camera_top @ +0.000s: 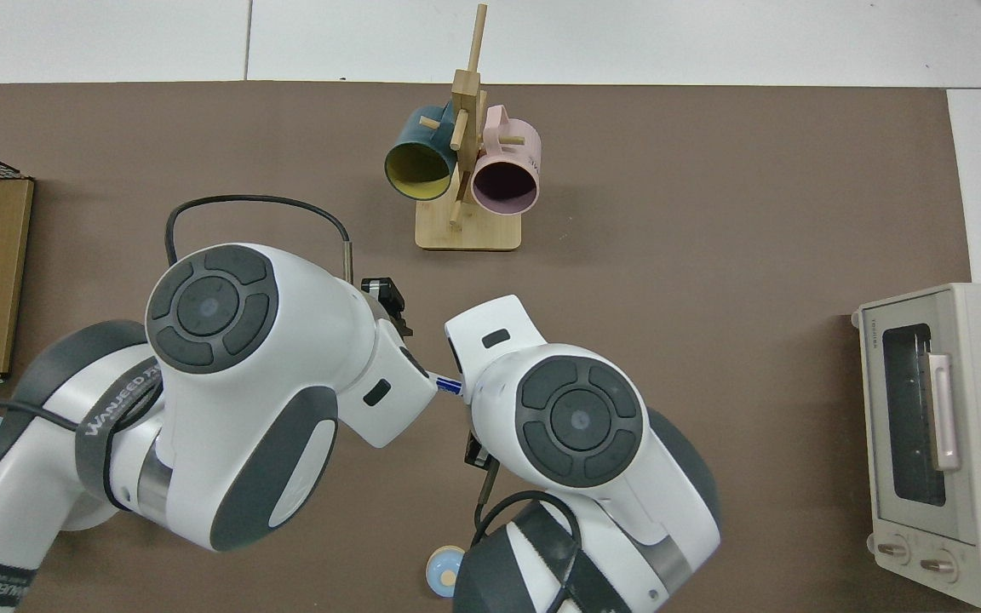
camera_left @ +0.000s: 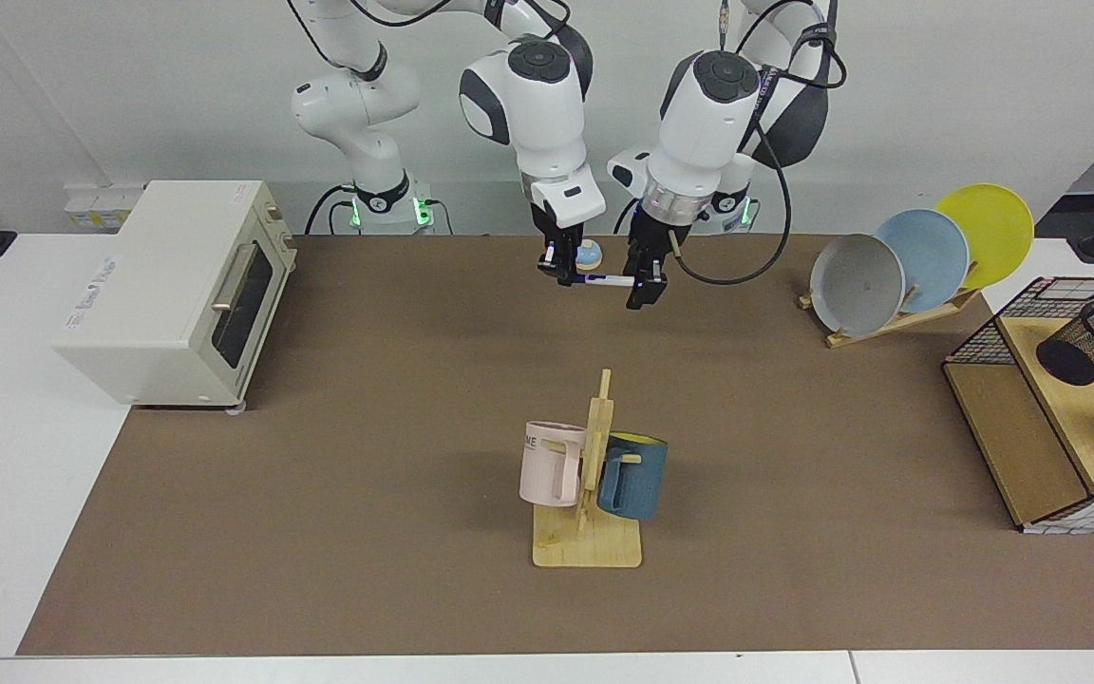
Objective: Put markers into pen holder
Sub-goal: 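Bring the marker to the left gripper and close the left gripper on it, then open the right gripper and withdraw while the left gripper holds the marker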
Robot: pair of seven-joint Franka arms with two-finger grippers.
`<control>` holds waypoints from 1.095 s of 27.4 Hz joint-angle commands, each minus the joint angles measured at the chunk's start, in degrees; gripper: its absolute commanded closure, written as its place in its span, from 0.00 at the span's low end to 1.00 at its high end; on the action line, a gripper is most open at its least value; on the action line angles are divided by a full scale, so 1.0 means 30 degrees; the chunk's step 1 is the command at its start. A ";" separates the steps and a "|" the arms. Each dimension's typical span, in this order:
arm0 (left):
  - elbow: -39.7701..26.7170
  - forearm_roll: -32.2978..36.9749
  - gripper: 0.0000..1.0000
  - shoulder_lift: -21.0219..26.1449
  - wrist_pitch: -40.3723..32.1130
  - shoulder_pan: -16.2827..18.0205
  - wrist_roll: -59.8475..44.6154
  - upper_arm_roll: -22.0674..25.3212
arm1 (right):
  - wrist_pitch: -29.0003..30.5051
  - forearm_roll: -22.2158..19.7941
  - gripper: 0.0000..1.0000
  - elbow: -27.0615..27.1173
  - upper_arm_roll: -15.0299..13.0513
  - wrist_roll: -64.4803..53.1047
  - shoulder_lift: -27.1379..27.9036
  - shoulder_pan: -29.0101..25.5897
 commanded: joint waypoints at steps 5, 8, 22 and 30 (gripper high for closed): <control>-0.0636 0.0632 0.96 -0.0280 0.0397 -0.0339 0.0192 0.0320 | -0.0590 0.0212 1.00 0.0422 -0.0048 0.0326 0.0166 0.0048; -0.0636 0.0895 1.00 -0.0280 0.0397 -0.0339 0.0134 0.0320 | -0.0590 0.0300 1.00 0.0422 -0.0048 0.0355 0.0166 0.0048; -0.0636 0.1072 1.00 -0.0309 0.0105 -0.0193 0.0104 0.0349 | -0.0444 0.0417 0.00 0.0276 -0.0107 0.1321 0.0254 -0.0624; -0.0636 0.1742 1.00 -0.0309 0.0016 -0.0017 0.0075 0.0554 | -0.0590 0.0388 0.00 0.0042 -0.0107 0.1350 0.0517 -0.2791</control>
